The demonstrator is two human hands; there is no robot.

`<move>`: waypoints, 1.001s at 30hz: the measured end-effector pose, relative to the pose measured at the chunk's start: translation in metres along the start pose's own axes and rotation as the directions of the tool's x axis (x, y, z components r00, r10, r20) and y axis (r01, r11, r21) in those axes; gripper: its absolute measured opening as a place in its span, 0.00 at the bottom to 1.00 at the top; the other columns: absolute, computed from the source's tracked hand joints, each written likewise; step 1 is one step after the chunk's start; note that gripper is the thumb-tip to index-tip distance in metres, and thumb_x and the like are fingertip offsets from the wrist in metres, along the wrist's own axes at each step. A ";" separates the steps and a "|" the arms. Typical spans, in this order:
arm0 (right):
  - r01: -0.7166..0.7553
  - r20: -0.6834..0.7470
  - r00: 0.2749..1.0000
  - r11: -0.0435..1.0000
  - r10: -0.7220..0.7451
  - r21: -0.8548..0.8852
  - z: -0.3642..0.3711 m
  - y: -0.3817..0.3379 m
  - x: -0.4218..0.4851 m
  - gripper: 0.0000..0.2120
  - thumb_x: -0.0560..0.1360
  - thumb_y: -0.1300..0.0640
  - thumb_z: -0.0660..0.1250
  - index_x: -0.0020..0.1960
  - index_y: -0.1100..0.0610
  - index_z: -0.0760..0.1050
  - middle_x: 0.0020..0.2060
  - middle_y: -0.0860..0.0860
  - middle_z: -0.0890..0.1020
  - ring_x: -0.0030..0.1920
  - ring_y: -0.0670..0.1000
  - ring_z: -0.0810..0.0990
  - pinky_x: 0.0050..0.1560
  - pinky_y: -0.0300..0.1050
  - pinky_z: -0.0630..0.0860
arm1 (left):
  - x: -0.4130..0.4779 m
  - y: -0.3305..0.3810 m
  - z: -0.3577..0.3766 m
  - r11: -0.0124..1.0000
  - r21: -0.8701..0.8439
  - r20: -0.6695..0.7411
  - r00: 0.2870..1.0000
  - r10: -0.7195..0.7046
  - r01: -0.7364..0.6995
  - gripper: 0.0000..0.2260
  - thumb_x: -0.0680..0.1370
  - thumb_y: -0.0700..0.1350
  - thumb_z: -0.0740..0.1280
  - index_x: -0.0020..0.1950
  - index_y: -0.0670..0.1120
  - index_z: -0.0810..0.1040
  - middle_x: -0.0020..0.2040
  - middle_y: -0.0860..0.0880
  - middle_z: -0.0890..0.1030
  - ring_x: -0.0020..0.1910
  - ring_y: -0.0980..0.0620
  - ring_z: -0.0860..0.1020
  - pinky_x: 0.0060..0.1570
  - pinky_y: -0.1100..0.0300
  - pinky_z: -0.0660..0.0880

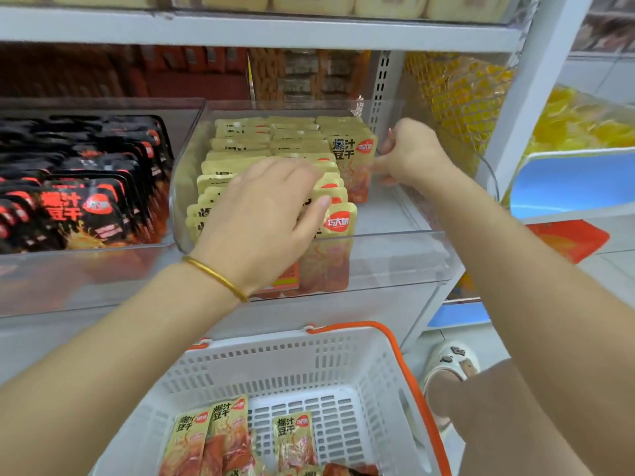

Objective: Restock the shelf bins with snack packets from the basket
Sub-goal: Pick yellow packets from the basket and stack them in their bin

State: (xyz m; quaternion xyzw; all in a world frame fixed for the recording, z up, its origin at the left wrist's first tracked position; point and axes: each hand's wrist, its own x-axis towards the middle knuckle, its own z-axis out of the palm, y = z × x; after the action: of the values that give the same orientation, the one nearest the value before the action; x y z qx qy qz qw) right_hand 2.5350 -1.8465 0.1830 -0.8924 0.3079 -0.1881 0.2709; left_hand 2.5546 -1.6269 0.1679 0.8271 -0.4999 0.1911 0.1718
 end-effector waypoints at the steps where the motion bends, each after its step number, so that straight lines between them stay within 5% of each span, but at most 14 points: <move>1: 0.057 -0.023 0.998 0.998 -0.057 0.021 -0.011 -0.005 -0.020 0.11 0.69 0.60 0.75 0.42 0.59 0.72 0.45 0.59 0.81 0.46 0.56 0.83 0.49 0.54 0.80 | -0.013 0.002 -0.004 0.999 -0.016 -0.089 0.995 0.046 -0.048 0.21 0.78 0.54 0.52 0.62 0.44 0.75 0.60 0.47 0.78 0.61 0.43 0.73 0.59 0.48 0.70; 4: 0.180 0.177 0.959 0.960 -0.220 0.213 -0.027 -0.015 -0.101 0.07 0.71 0.65 0.71 0.39 0.62 0.73 0.33 0.59 0.82 0.32 0.50 0.84 0.37 0.48 0.82 | -0.072 0.006 0.002 0.988 -0.043 -0.172 0.975 0.141 -0.151 0.14 0.79 0.45 0.58 0.57 0.42 0.78 0.56 0.47 0.80 0.55 0.43 0.76 0.53 0.47 0.72; 6: 0.225 0.434 0.857 0.960 -0.277 0.169 0.000 -0.015 -0.139 0.05 0.72 0.65 0.70 0.38 0.62 0.75 0.30 0.58 0.82 0.31 0.51 0.84 0.36 0.45 0.82 | -0.112 -0.002 0.021 0.986 -0.073 0.011 0.988 0.154 -0.153 0.12 0.78 0.43 0.58 0.56 0.43 0.79 0.55 0.48 0.80 0.54 0.43 0.76 0.50 0.48 0.73; 9: 0.273 0.797 0.592 0.960 -0.116 -0.062 0.091 0.003 -0.162 0.04 0.75 0.62 0.67 0.43 0.63 0.77 0.32 0.56 0.82 0.32 0.51 0.83 0.33 0.39 0.79 | -0.155 -0.023 0.056 0.998 -0.043 0.402 0.913 0.063 -0.050 0.16 0.75 0.47 0.55 0.53 0.45 0.80 0.50 0.48 0.82 0.49 0.44 0.79 0.46 0.50 0.77; 11: 0.323 0.906 0.423 0.929 0.029 -0.181 0.162 0.034 -0.172 0.07 0.77 0.60 0.66 0.49 0.64 0.78 0.38 0.57 0.83 0.34 0.52 0.82 0.35 0.40 0.78 | -0.173 -0.033 0.074 1.000 -0.002 0.573 0.820 -0.014 0.018 0.18 0.75 0.48 0.53 0.55 0.46 0.80 0.51 0.49 0.82 0.51 0.45 0.78 0.50 0.52 0.76; 13: 0.416 0.930 0.349 0.870 0.116 -0.264 0.221 0.074 -0.184 0.13 0.78 0.57 0.65 0.57 0.65 0.76 0.47 0.57 0.83 0.36 0.51 0.80 0.40 0.42 0.77 | -0.185 -0.043 0.087 0.997 0.059 0.668 0.740 -0.081 0.055 0.16 0.79 0.48 0.54 0.60 0.48 0.77 0.57 0.50 0.78 0.59 0.48 0.74 0.58 0.53 0.72; 17: 0.479 0.906 0.400 0.811 0.139 -0.335 0.300 0.143 -0.204 0.27 0.76 0.53 0.67 0.70 0.61 0.63 0.65 0.57 0.72 0.62 0.57 0.74 0.62 0.51 0.72 | -0.191 -0.046 0.101 0.992 0.128 0.739 0.666 -0.104 0.013 0.12 0.80 0.49 0.56 0.59 0.48 0.74 0.56 0.51 0.76 0.58 0.49 0.72 0.59 0.52 0.71; 22: 0.423 0.877 0.453 0.828 0.157 -0.367 0.352 0.167 -0.234 0.38 0.74 0.51 0.69 0.76 0.56 0.51 0.72 0.56 0.63 0.70 0.59 0.63 0.67 0.56 0.67 | -0.197 -0.049 0.107 0.987 0.159 0.757 0.640 -0.136 0.021 0.15 0.81 0.50 0.55 0.66 0.49 0.70 0.62 0.51 0.74 0.62 0.49 0.70 0.61 0.53 0.69; 26: 0.320 0.785 0.598 0.850 0.160 -0.418 0.364 0.166 -0.235 0.21 0.75 0.64 0.65 0.66 0.60 0.65 0.63 0.57 0.71 0.64 0.57 0.70 0.59 0.49 0.72 | -0.193 -0.052 0.112 0.981 0.191 0.771 0.612 -0.177 0.043 0.15 0.82 0.50 0.55 0.67 0.49 0.68 0.63 0.50 0.73 0.64 0.48 0.69 0.61 0.53 0.68; 30: 0.231 0.822 0.549 0.918 0.150 -0.322 0.353 0.155 -0.213 0.04 0.75 0.64 0.65 0.42 0.59 0.73 0.46 0.55 0.78 0.50 0.55 0.78 0.49 0.46 0.74 | -0.191 -0.053 0.114 0.979 0.199 0.790 0.583 -0.189 0.048 0.14 0.82 0.49 0.55 0.66 0.48 0.68 0.62 0.49 0.74 0.63 0.47 0.69 0.61 0.52 0.69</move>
State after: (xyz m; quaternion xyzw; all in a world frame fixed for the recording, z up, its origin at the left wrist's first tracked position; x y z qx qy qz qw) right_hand 2.4854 -1.6812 -0.2221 -0.9156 0.1519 0.3174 0.1945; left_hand 2.5370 -1.5127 -0.0290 0.8662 -0.4504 -0.1763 -0.1255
